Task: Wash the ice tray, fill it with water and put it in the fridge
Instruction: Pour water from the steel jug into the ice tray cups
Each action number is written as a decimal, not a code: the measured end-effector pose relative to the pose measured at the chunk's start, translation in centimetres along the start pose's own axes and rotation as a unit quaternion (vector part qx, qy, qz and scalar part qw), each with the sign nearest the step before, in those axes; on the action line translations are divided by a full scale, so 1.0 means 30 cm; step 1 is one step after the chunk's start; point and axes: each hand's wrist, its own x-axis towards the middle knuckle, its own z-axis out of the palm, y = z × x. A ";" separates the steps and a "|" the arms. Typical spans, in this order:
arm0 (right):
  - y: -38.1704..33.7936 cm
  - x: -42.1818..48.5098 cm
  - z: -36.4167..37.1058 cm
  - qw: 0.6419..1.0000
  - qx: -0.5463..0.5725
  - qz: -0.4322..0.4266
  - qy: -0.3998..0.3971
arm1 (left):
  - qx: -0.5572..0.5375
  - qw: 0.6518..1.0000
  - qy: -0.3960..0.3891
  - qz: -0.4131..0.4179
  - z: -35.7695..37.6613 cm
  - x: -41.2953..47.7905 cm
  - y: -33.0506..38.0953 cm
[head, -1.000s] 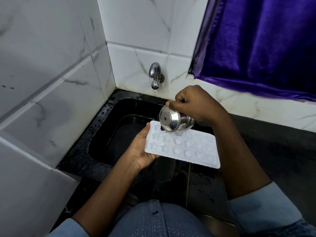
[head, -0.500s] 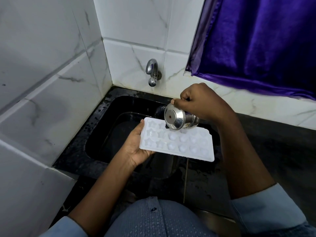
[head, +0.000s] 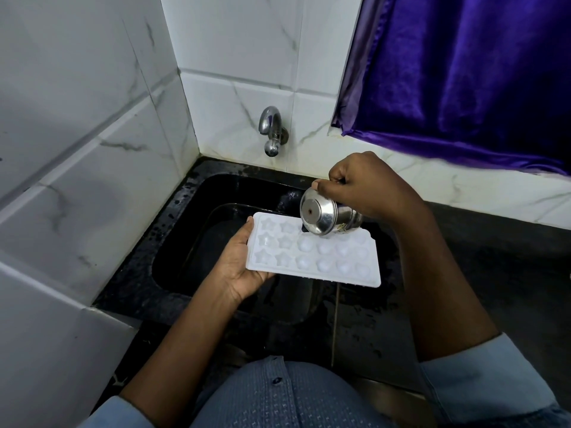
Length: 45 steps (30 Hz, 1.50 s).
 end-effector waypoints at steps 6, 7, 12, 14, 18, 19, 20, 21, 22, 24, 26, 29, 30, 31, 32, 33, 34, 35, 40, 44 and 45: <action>0.017 -0.007 -0.014 1.000 -0.005 0.006 0.006 | -0.006 1.000 0.009 0.001 -0.006 0.005 -0.003; 0.017 -0.009 -0.016 1.000 -0.004 0.007 0.006 | -0.009 1.000 0.009 0.002 -0.008 0.006 -0.003; 0.013 -0.020 -0.029 1.000 -0.012 0.006 0.008 | -0.028 1.000 0.009 0.005 -0.012 0.016 0.000; 0.011 -0.021 -0.032 1.000 -0.015 0.003 0.005 | -0.029 1.000 0.009 0.007 -0.014 0.021 0.003; 0.013 -0.025 -0.036 1.000 -0.017 0.006 0.005 | -0.031 0.999 0.010 0.013 -0.020 0.026 0.009; 0.015 -0.026 -0.036 1.000 -0.016 0.007 0.005 | -0.031 0.999 0.012 0.013 -0.021 0.027 0.010; 0.017 -0.027 -0.035 1.000 -0.014 0.008 0.005 | -0.033 0.999 0.015 0.014 -0.022 0.027 0.011; 0.019 -0.028 -0.035 1.000 -0.012 0.010 0.004 | -0.035 0.999 0.016 0.014 -0.023 0.028 0.012; 0.021 -0.029 -0.035 1.000 -0.011 0.012 0.004 | -0.036 0.999 0.017 0.013 -0.025 0.028 0.012; 0.023 -0.032 -0.034 1.000 -0.013 0.012 0.004 | -0.036 0.999 0.018 0.013 -0.026 0.027 0.013; 0.024 -0.034 -0.034 1.000 -0.014 0.013 0.006 | -0.037 0.999 0.020 0.013 -0.027 0.026 0.015; 0.029 -0.038 -0.036 1.000 -0.014 0.016 0.010 | -0.035 0.999 0.020 0.015 -0.026 0.024 0.015; 0.031 -0.040 -0.038 1.000 -0.016 0.017 0.011 | -0.034 0.999 0.019 0.016 -0.025 0.023 0.015; 0.034 -0.042 -0.039 1.000 -0.019 0.017 0.013 | -0.030 0.999 0.018 0.018 -0.024 0.022 0.016; 0.036 -0.043 -0.041 1.000 -0.021 0.017 0.015 | -0.027 0.999 0.017 0.019 -0.024 0.021 0.018; 0.039 -0.045 -0.042 0.999 -0.024 0.017 0.016 | -0.026 0.999 0.016 0.020 -0.024 0.020 0.019; 0.042 -0.046 -0.043 0.999 -0.025 0.018 0.017 | -0.026 0.999 0.015 0.020 -0.024 0.019 0.021; 0.045 -0.046 -0.043 0.999 -0.025 0.020 0.017 | -0.027 0.999 0.014 0.020 -0.026 0.018 0.024; 0.058 -0.048 -0.044 0.999 -0.034 0.031 0.021 | -0.025 0.999 0.006 0.021 -0.029 0.015 0.033; 0.065 -0.049 -0.046 0.999 -0.034 0.035 0.022 | -0.027 0.999 -0.004 0.021 -0.027 0.016 0.037; 0.066 -0.050 -0.048 0.998 -0.034 0.036 0.023 | -0.026 0.999 -0.004 0.020 -0.028 0.017 0.036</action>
